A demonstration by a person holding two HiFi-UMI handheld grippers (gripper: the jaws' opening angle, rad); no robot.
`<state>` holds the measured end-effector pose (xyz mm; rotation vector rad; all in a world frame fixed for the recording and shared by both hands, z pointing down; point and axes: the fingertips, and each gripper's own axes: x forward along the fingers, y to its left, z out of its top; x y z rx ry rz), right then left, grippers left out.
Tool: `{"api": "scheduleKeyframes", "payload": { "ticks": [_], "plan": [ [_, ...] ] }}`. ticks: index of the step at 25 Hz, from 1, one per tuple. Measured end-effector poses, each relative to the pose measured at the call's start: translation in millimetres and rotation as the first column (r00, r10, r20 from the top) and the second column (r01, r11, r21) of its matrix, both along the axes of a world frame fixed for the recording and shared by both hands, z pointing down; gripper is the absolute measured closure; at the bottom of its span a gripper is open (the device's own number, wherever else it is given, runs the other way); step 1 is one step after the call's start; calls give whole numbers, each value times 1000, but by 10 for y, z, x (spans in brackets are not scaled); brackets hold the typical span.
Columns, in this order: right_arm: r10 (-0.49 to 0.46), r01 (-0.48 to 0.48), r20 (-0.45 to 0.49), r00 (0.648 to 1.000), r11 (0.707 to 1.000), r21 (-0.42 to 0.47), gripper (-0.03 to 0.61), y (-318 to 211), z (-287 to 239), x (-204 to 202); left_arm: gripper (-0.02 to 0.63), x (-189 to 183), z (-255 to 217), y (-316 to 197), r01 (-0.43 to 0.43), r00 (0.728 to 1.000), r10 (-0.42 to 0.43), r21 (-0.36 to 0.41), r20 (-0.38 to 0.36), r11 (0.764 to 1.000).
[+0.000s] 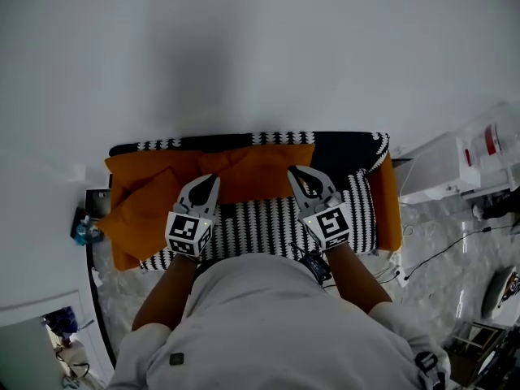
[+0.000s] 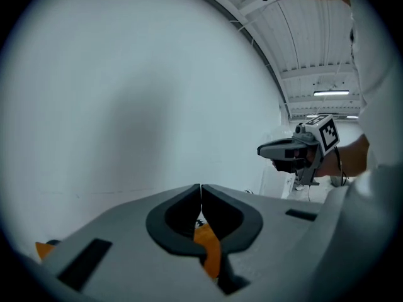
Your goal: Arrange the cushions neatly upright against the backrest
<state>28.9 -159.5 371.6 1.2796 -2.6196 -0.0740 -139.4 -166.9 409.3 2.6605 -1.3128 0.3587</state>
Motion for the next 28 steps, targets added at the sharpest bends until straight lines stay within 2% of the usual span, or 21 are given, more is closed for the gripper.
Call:
{"api": "scheduleKeyframes", "payload": {
  "ticks": [8, 13, 19, 28],
  "plan": [
    [-34, 34, -3, 999, 999, -34, 551, 30, 159, -100, 604, -43, 17, 93, 13, 1000, -13, 10, 17, 1000],
    [-62, 62, 2, 998, 997, -41, 551, 38, 174, -336, 604, -297, -5, 166, 51, 999, -51, 18, 11, 999],
    [-110, 110, 3, 994, 993, -35, 551, 80, 99, -864, 604, -864, -54, 373, 111, 994, -112, 21, 10, 994],
    [-219, 219, -33, 975, 976, -16, 551, 442, 38, -2082, 604, -2004, -103, 944, 182, 983, -182, 16, -4, 983]
  ]
}}
